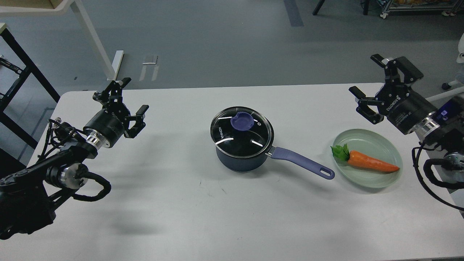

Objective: Open pot lid
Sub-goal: 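Move the right gripper toward the purple saucepan handle, then grasp the purple saucepan handle with the right gripper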

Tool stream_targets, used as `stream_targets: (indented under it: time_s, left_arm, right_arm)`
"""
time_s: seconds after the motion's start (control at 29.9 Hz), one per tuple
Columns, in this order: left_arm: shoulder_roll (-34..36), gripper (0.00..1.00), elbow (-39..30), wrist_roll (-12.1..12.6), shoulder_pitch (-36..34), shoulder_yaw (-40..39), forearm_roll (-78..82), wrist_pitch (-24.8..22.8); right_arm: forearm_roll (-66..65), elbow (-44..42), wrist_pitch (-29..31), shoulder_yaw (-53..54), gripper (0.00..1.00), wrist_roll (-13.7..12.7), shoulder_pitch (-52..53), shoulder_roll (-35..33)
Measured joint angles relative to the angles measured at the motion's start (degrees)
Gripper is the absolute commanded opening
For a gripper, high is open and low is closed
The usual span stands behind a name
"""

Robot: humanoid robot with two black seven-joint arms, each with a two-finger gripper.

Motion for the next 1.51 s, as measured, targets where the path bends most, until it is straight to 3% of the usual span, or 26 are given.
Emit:
stream_targets:
  time_s: [0.37,0.6,0.87,1.07,1.3,1.51]
  left_arm:
    - [2.09,0.99,-0.6,0.0,-6.35,-0.03,0.44,-2.91]
    - [2.35,0.99,-3.19,0.0,-6.97,-0.05,2.33,-2.65]
    - [2.18,0.99,-5.56,0.0,-6.97,-0.09,4.07,-2.16]
    - [2.1,0.99,-5.74,0.0,-6.97,-0.21,4.59,-2.15]
    - [2.1,0.99,-6.09,0.01,-7.5,-0.34,4.59,-2.15]
    - [2.07,0.99,-6.11,0.02,-7.57,-0.21,4.59,-2.14]
  right_arm:
    - [-39.58,9.65,-1.52,-19.66,1.0,-0.04,19.81,-2.54]
    - [-60.32,10.36,-10.34,-34.85,0.99,-0.04,26.12,0.99]
    - [-63.08,4.91,-11.88,-40.8,0.98,-0.03,26.22,6.48]
    - [-63.2,1.52,-12.17,-42.33,0.91,-0.03,26.2,9.62]
    - [-64.05,1.32,-12.17,-45.07,0.62,-0.03,26.64,10.02]
    - [-65.24,1.32,-12.15,-45.32,0.54,-0.03,27.29,9.86]
